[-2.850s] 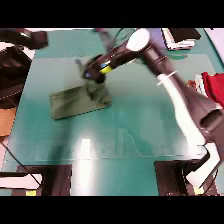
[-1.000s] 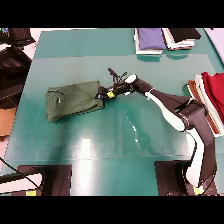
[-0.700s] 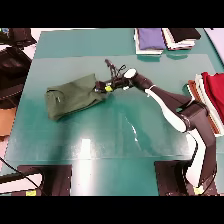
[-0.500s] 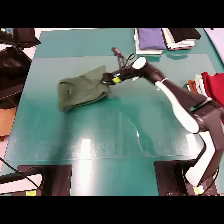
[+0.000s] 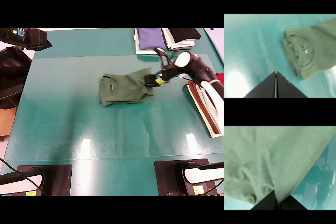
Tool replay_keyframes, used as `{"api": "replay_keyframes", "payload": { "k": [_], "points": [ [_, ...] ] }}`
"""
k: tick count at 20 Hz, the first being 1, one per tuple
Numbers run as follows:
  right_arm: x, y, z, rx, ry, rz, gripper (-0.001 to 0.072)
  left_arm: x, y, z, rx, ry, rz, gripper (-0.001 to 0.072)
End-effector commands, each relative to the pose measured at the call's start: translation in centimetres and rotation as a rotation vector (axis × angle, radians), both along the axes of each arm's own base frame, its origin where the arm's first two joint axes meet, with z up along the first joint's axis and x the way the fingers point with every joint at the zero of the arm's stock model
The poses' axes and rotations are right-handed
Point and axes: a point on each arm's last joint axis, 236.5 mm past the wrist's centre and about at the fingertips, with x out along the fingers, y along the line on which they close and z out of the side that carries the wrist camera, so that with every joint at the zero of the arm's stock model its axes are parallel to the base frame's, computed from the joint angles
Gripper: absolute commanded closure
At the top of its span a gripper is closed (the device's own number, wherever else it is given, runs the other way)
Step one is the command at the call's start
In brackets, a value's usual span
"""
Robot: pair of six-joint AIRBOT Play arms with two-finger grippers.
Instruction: Fold the shirts.
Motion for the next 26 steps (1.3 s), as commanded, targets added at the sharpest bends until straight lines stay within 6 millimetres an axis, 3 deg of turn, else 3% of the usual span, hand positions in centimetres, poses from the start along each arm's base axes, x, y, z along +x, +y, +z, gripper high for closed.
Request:
{"api": "replay_keyframes", "payload": {
  "k": [1,2,3,5,7,11,15,19,21,23,25,26],
  "points": [
    [-3.1,-5.3,-1.4,-0.032,0.067,-0.101,0.0582,-0.3,-0.2,-0.2,0.002,0.011,-0.009,0.0687],
    [-3.5,-6.2,-1.6,-0.023,0.081,-0.126,0.0318,-0.4,-0.2,-0.2,0.003,0.015,-0.01,0.0687],
    [-4.1,-7.2,-1.7,-0.021,0.104,-0.146,0.0243,-0.4,-0.2,-0.3,0.004,0.019,-0.012,0.0687],
    [-5.1,-8.8,-1.7,0.019,0.143,-0.149,0.0243,-0.7,-0.2,-0.5,0.008,0.032,-0.015,0.0687],
    [-5.6,-10.1,-1.8,0.102,0.167,-0.185,0.0138,-0.9,-0.2,-0.7,0.011,0.043,-0.018,0.0687],
    [-5.4,-11.3,-3.9,0.25,0.22,-0.245,0.0132,-0.9,-0.3,-0.7,0.0,0.046,-0.016,0.0687],
    [-3.0,-8.5,-6.0,0.41,0.232,-0.263,0.0133,-0.9,-0.6,-0.5,-0.014,0.042,-0.022,0.0687],
    [0.3,-4.0,-7.0,0.483,0.215,-0.207,0.0134,-0.9,-0.9,-0.4,-0.025,0.042,-0.029,0.0687],
    [1.9,-1.7,-7.3,0.465,0.19,-0.158,0.0158,-1.0,-0.9,-0.4,-0.025,0.043,-0.029,0.0687],
    [3.5,0.5,-7.0,0.45,0.156,-0.101,0.0372,-1.0,-1.0,-0.4,-0.028,0.043,-0.031,0.0687],
    [4.9,2.3,-5.9,0.42,0.074,-0.005,0.0695,-1.0,-1.1,-0.3,-0.031,0.043,-0.033,0.0687],
    [5.7,2.6,-5.1,0.391,0.031,0.018,0.0696,-1.0,-1.2,-0.3,-0.035,0.043,-0.035,0.0687]
  ]
}}
